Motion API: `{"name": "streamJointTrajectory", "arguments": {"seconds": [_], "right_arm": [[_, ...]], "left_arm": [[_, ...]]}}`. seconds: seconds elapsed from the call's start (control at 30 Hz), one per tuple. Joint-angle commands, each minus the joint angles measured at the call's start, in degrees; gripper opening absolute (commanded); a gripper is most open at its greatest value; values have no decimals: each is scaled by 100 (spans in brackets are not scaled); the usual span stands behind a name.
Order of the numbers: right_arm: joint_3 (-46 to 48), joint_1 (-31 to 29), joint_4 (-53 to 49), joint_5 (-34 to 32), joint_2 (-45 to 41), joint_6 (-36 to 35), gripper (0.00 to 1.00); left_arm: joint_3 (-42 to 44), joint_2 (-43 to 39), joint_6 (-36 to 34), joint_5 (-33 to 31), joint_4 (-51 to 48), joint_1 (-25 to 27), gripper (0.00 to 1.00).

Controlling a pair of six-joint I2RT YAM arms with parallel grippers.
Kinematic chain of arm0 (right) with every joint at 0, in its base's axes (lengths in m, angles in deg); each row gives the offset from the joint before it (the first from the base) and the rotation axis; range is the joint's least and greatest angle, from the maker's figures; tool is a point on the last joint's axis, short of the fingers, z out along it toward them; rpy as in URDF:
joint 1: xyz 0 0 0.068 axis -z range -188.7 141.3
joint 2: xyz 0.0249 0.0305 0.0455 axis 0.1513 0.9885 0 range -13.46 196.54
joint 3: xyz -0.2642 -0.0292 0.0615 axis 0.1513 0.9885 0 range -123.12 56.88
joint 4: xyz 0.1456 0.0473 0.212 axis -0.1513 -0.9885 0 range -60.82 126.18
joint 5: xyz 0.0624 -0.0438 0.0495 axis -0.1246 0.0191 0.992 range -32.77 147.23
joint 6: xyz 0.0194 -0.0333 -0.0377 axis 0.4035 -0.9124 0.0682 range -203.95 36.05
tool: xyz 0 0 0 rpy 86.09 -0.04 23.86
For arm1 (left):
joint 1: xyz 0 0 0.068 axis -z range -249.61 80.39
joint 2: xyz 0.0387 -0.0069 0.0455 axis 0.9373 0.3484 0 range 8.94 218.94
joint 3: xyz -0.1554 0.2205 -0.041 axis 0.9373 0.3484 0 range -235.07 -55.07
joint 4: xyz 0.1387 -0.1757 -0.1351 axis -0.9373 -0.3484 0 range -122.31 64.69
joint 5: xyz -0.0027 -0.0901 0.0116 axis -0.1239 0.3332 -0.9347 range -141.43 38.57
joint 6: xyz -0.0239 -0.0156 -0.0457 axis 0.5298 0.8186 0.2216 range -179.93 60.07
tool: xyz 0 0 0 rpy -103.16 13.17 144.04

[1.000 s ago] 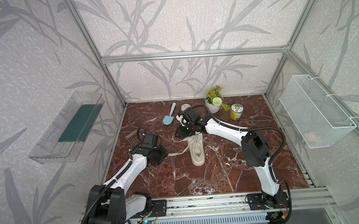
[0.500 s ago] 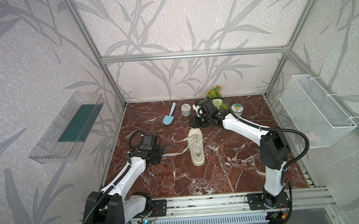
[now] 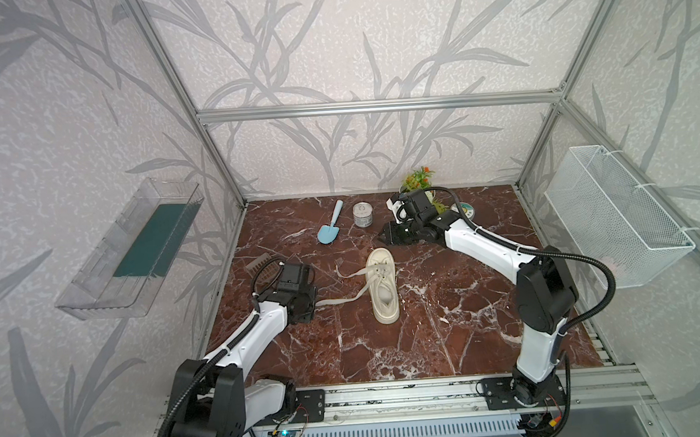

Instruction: Tie the shoes

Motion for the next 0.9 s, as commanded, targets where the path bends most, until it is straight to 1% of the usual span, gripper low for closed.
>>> {"name": "streamJointTrajectory", "arguments": {"seconds": [0.0, 0.17, 0.3, 0.43, 0.57, 0.67, 0.87], "right_arm": [[83, 76, -1, -3, -238, -115, 42], [153, 149, -3, -29, -306, -131, 42], [173, 162, 3, -38, -314, -131, 42], [174, 171, -52, -59, -344, -182, 42], [241, 206, -71, -78, -411, -201, 42], [316, 225, -61, -77, -464, -191, 42], [441, 250, -87, -120, -634, -239, 41]], "left_arm": [[-76, 177, 316, -75, -59, 25, 48], [2, 251, 448, -67, -22, 34, 48], [60, 430, 566, -80, 201, 34, 47], [-57, 690, 540, -15, 273, 34, 40], [-20, 787, 582, -6, 360, 34, 37], [44, 816, 633, -20, 411, 34, 31], [199, 824, 729, -102, 534, 33, 17]]}}
